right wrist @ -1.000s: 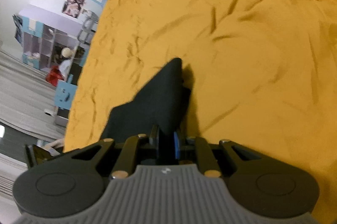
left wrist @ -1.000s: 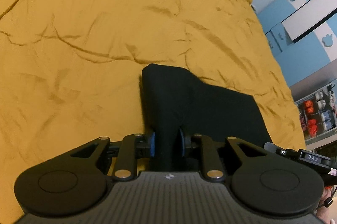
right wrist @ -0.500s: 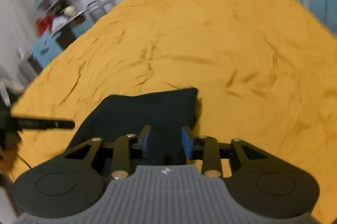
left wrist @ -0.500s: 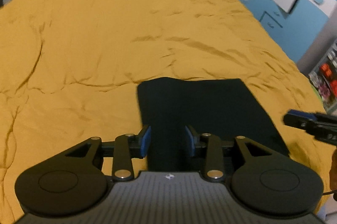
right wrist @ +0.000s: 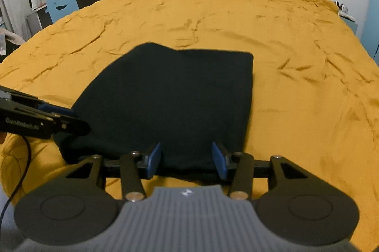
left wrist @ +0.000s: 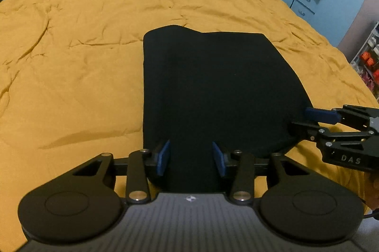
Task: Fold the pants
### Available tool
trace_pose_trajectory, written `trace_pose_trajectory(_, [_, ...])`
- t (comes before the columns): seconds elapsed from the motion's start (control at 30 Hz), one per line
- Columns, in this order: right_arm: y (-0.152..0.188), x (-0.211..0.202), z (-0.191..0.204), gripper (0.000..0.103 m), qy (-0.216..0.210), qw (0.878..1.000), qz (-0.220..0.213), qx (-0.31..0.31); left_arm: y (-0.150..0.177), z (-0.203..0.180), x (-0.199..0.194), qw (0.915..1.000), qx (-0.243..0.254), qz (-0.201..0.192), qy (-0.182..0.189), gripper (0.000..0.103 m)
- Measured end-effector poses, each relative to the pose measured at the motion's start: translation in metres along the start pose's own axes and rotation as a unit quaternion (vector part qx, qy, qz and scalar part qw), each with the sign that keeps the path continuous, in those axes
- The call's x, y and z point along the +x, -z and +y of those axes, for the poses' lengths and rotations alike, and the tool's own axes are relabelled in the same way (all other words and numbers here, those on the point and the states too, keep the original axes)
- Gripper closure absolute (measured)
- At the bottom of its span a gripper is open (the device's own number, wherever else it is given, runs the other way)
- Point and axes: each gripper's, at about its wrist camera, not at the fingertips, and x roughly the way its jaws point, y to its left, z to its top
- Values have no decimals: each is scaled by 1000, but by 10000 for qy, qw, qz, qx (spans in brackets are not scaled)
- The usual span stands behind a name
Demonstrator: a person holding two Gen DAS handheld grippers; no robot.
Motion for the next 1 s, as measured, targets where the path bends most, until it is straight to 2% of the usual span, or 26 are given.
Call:
trace_pose_trajectory(0.17, [-3, -9, -1, 59, 53, 9999, 118, -58, 1, 1, -11, 9996, 152, 219, -35, 54])
trace_pose_trajectory(0.2, [-3, -12, -2, 59, 60, 9998, 166, -30, 1, 4, -15, 9995, 111, 292, -105, 49])
trace_pose_trajectory(0.27, [-8, -22, -4, 57, 85, 9998, 197, 45, 3, 5, -23, 9991, 139, 321, -243, 48])
trace_pose_trajectory(0.33, [-15, -38, -6, 45, 144, 9998, 114, 80, 1, 4, -42, 9992, 228, 101, -304, 48])
trace_pose_trajectory(0.4, [-25, -58, -6, 38, 229, 9997, -107, 46, -6, 1, -65, 9986, 270, -208, -406, 47])
trace_pose_trajectory(0.47, [-37, -80, -4, 27, 404, 9982, -437, 15, -14, -5, -90, 9960, 312, -622, -556, 44])
trace_pose_trajectory(0.5, [-42, -92, -2, 22, 485, 9969, -624, -2, -17, -10, -103, 9934, 338, -866, -671, 39])
trace_pose_trajectory(0.6, [-52, -129, 8, 21, 629, 9916, -1131, 24, -21, -30, -141, 9795, 308, -1636, -1130, 20])
trace_pose_trajectory(0.73, [-52, -165, 23, 21, 677, 9842, -1622, 227, -15, -55, -172, 9670, 296, -2196, -1254, 10])
trace_pose_trajectory(0.8, [-46, -178, 31, 21, 732, 9805, -1787, 370, -8, -67, -180, 9632, 251, -2324, -1324, 6])
trace_pose_trajectory(0.9, [-34, -188, 41, 21, 790, 9786, -1844, 457, 1, -80, -183, 9603, 185, -2368, -1460, 6])
trace_pose_trajectory(1.0, [-19, -190, 52, 21, 770, 9807, -1751, 414, 9, -86, -181, 9624, 162, -2267, -1488, 6])
